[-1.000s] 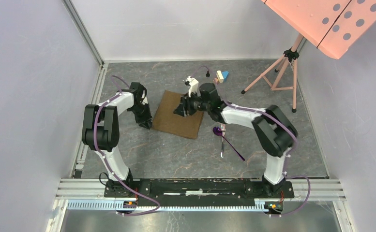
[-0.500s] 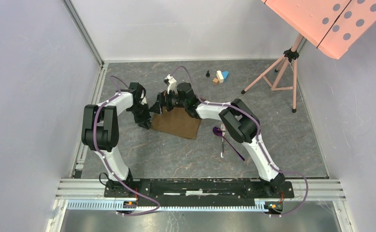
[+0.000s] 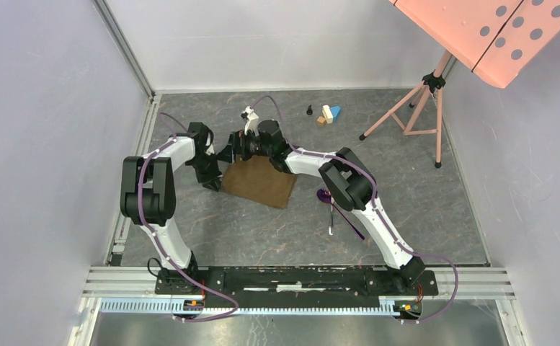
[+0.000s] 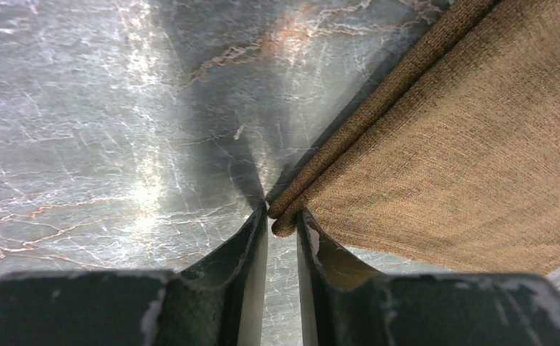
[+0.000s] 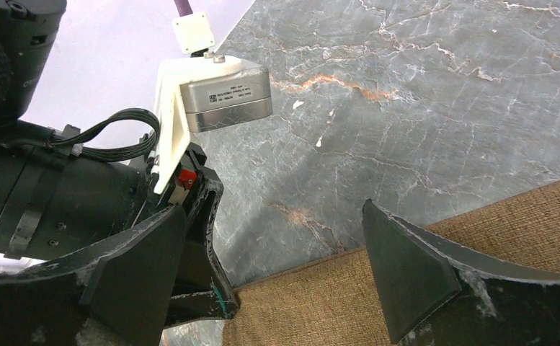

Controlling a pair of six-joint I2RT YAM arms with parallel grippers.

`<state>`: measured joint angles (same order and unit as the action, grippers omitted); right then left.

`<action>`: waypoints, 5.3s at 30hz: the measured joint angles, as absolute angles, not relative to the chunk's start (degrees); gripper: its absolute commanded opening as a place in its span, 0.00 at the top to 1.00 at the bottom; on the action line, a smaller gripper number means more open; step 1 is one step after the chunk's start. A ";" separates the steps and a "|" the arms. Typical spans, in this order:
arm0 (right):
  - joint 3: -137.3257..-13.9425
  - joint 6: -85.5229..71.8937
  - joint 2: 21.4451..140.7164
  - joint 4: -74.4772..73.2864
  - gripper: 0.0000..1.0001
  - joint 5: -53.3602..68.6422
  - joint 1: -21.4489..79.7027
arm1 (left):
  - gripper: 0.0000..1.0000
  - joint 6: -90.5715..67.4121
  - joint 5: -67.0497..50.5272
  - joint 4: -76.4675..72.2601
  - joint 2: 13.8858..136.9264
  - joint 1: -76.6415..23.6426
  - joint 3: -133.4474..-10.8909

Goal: Fold the napkin into a case and place the utensils inside
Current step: Smooth out the square-folded napkin at the center of the board, then rotate the square-folded napkin at the center of the board.

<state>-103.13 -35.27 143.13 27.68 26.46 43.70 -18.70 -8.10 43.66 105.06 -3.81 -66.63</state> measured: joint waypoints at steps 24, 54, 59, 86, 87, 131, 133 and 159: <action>-90.32 -44.69 140.55 43.11 0.02 33.56 38.48 | 0.75 -18.59 -6.68 43.64 105.01 -4.12 -66.83; -120.68 -34.04 155.70 24.23 0.02 18.79 38.96 | 0.83 -18.59 -6.37 43.68 105.08 -4.36 -67.02; -125.84 -28.01 156.97 17.41 0.02 15.35 37.04 | 0.73 -18.57 -6.31 43.68 104.84 -4.36 -66.98; -71.55 -32.88 119.66 24.34 0.13 33.89 29.30 | 0.61 -23.83 -27.18 36.99 107.07 -4.84 -70.00; -71.16 -32.67 119.87 24.34 0.13 34.02 28.73 | 0.61 -23.81 -26.85 37.23 107.92 -4.51 -69.19; -47.46 -21.23 104.44 20.78 0.29 29.36 42.37 | 0.53 -22.72 -20.14 40.25 105.41 -0.40 -66.02; -44.34 -21.04 102.21 22.28 0.28 29.08 42.37 | 0.54 -22.72 -19.99 40.38 105.41 -0.45 -65.93; -53.74 -15.51 106.39 13.41 0.40 23.11 41.80 | 0.30 -21.30 -17.12 41.56 105.84 -3.14 -73.23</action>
<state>-53.74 -15.51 106.39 13.41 23.11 41.80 -21.30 -17.12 41.56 105.84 -3.14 -73.23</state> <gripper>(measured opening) 0.601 0.699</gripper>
